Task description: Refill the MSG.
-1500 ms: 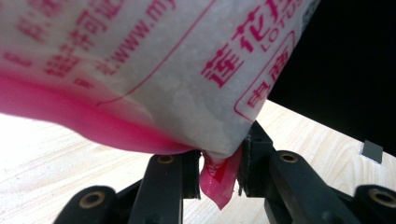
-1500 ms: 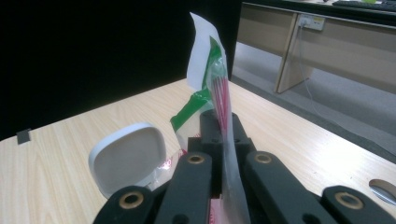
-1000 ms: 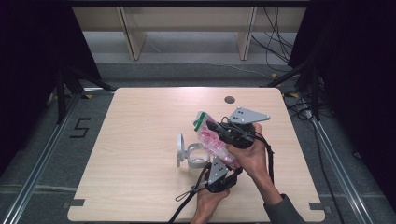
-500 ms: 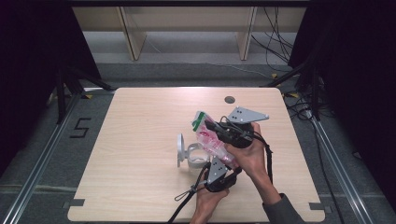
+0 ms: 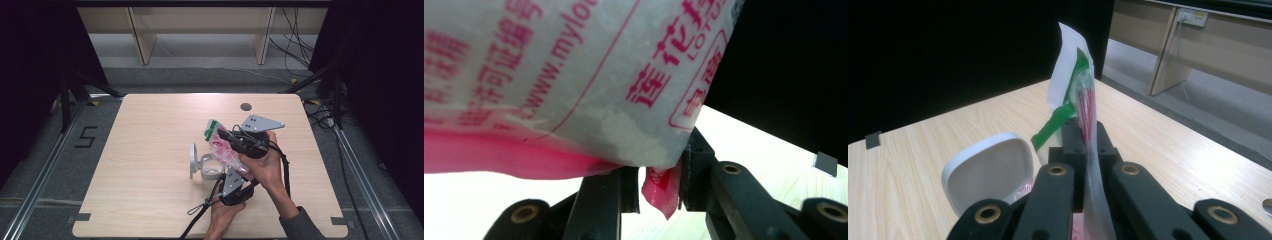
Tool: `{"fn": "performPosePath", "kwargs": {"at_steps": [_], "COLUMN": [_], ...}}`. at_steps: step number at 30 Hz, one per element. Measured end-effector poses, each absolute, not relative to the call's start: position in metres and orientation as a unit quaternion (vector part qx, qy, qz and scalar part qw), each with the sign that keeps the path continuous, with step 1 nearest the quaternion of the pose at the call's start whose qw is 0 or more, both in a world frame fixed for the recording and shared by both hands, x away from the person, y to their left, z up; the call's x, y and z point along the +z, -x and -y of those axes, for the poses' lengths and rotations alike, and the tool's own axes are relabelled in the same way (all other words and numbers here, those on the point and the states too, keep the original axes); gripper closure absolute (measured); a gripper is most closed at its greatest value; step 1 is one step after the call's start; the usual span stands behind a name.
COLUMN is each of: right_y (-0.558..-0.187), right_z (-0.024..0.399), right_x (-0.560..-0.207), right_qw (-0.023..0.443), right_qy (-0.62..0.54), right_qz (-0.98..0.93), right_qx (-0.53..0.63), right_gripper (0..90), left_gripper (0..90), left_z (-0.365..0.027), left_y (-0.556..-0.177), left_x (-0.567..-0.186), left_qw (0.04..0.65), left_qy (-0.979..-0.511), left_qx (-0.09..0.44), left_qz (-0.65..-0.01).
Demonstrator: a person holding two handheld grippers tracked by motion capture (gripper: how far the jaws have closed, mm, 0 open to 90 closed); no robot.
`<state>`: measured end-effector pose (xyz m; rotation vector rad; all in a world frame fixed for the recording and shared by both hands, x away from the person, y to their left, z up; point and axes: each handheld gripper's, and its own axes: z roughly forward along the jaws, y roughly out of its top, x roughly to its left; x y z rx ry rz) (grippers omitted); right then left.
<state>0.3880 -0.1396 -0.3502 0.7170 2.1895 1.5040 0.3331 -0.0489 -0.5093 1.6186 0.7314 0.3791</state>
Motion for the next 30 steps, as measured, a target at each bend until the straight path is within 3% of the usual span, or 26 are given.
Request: {"fn": "performPosePath", "kwargs": {"at_steps": [30], "right_y": [-0.392], "right_z": [0.124], "right_x": [-0.36], "right_qw": [0.186], "right_qy": [-0.258], "right_qz": [-0.801], "right_qx": [0.507], "right_gripper": [89.7], "left_gripper": [74.1], "left_z": [0.05], "left_y": [-0.334], "left_x": [-0.514], "left_qw": [0.613], "left_qy": [-0.706], "left_qx": [0.158], "left_qz": [-0.316]}}
